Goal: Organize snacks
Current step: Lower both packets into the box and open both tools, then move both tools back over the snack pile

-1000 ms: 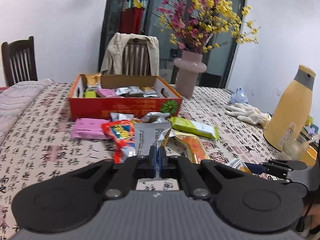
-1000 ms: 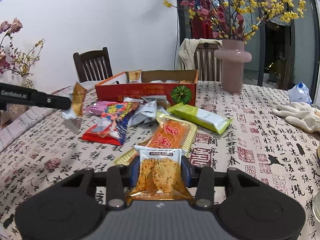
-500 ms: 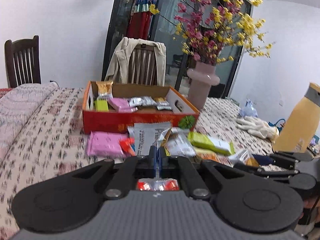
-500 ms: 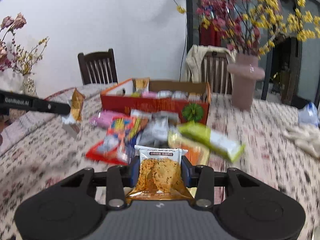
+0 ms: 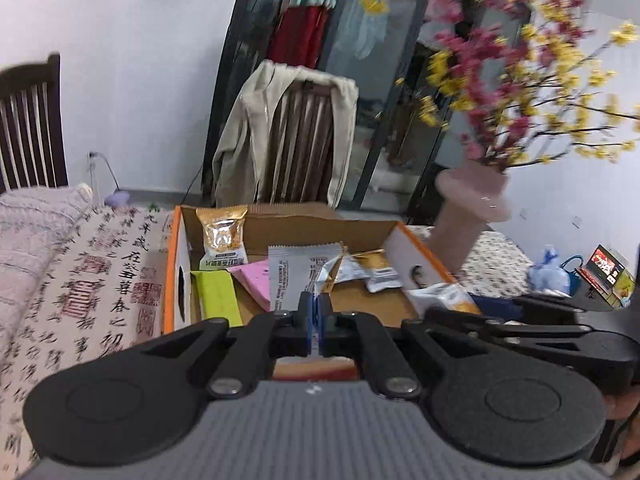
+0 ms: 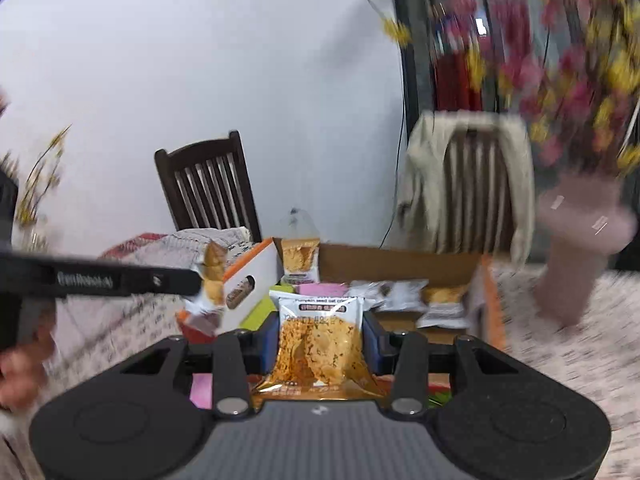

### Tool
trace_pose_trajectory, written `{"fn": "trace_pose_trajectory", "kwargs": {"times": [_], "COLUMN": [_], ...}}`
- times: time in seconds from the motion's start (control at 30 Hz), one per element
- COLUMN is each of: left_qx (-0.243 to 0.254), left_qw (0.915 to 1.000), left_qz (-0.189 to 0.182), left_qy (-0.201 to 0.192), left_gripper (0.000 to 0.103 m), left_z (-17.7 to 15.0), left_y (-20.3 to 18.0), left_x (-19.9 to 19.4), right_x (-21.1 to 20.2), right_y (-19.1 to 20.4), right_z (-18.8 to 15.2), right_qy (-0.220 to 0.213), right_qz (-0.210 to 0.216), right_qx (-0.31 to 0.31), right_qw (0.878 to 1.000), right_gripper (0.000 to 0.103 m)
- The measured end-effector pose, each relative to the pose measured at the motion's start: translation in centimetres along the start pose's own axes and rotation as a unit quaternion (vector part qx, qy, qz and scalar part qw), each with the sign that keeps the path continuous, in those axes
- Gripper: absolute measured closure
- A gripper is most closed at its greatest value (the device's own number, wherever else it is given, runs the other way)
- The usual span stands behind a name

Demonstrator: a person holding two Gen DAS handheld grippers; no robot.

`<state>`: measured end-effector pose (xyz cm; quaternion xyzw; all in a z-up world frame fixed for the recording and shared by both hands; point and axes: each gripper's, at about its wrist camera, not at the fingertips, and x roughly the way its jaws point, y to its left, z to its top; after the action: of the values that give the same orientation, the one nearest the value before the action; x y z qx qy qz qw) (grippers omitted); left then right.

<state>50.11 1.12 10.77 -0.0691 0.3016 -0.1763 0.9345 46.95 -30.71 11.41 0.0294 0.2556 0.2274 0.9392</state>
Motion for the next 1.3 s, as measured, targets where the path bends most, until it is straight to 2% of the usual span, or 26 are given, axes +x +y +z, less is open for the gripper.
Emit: {"fn": "trace_pose_trajectory", "kwargs": {"times": [0.17,0.27,0.33,0.43,0.47,0.53,0.67,0.83,0.97,1.0,1.13,1.3], "left_qx": [-0.025,-0.04,-0.044,-0.046,-0.047,-0.05,-0.037,0.0,0.039,0.044,0.057,0.062], "left_qw": [0.9992,0.9983,0.9979,0.9979,0.998,0.9981,0.9989,0.9992,0.9971,0.9966,0.9947,0.9926], "left_qz": [-0.012,-0.011,-0.009,-0.007,-0.006,0.0,0.011,0.04,0.06,0.062,0.072,0.085], "left_qy": [0.028,0.041,0.046,0.046,0.042,0.036,0.025,-0.005,-0.026,-0.031,-0.046,-0.061], "left_gripper": [0.1,0.097,0.097,0.094,0.092,0.068,0.059,0.022,0.012,0.006,0.0,0.0], "left_z": [0.2,-0.5,-0.8,-0.7,-0.8,-0.7,-0.6,-1.1,-1.8,-1.9,-2.6,-3.4], "left_y": [2.7,3.9,4.5,4.9,5.0,5.1,4.4,2.8,1.4,1.2,0.6,-0.9], "left_x": [5.2,7.0,7.4,7.2,6.8,6.2,4.3,0.3,-3.3,-4.2,-7.9,-11.7], "right_x": [8.3,11.9,13.6,14.9,15.0,14.9,13.4,9.6,5.5,4.3,-0.1,-5.0], "right_y": [-2.3,-1.7,-1.2,-0.7,-0.7,-0.7,-1.0,-1.6,-2.5,-2.8,-3.9,-4.6], "right_z": [1.0,0.3,-0.2,-1.0,-1.2,-1.3,-0.7,0.4,0.8,0.8,0.7,0.2], "right_qy": [0.061,0.093,0.102,0.11,0.11,0.108,0.097,0.073,0.054,0.049,0.029,0.007], "right_qz": [0.028,0.016,0.007,0.014,0.017,0.017,0.009,-0.013,-0.04,-0.05,-0.08,-0.092], "right_qx": [0.079,0.079,0.079,0.081,0.084,0.083,0.081,0.062,0.045,0.04,0.031,0.04], "right_qw": [0.995,0.992,0.992,0.991,0.99,0.991,0.992,0.995,0.997,0.997,0.996,0.995], "right_gripper": [0.062,0.062,0.057,0.057,0.057,0.056,0.053,0.045,0.033,0.033,0.026,0.023]}}
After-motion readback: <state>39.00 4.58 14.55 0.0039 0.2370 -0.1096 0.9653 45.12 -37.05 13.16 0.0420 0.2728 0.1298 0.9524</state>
